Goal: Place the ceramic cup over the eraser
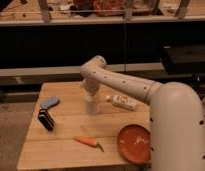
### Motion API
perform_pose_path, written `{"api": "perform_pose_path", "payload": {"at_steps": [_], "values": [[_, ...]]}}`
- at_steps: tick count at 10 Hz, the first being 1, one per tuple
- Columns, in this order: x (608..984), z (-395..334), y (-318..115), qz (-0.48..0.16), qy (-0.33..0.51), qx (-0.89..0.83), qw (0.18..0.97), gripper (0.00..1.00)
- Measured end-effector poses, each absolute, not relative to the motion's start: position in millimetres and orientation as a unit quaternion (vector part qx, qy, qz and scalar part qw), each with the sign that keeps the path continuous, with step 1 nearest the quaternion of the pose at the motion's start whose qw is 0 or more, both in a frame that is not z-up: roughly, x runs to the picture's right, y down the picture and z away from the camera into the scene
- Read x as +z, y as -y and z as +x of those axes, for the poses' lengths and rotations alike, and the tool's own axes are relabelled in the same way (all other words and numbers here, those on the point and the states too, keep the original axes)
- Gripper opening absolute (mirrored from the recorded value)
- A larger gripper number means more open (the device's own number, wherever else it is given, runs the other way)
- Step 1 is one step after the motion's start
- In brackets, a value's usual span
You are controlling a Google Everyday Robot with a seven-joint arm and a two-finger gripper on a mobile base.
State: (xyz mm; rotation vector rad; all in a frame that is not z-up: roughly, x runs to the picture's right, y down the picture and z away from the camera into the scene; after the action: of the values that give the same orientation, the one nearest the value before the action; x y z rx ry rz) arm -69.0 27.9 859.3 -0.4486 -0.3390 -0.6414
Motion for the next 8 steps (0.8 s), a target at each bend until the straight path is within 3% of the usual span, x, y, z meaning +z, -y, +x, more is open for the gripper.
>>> {"api": "perform_pose_path", "payload": {"at_steps": [8], "values": [[863.1, -75.1, -32.3, -0.226, 0.172, -0.317, 0.905, 0.80]]}}
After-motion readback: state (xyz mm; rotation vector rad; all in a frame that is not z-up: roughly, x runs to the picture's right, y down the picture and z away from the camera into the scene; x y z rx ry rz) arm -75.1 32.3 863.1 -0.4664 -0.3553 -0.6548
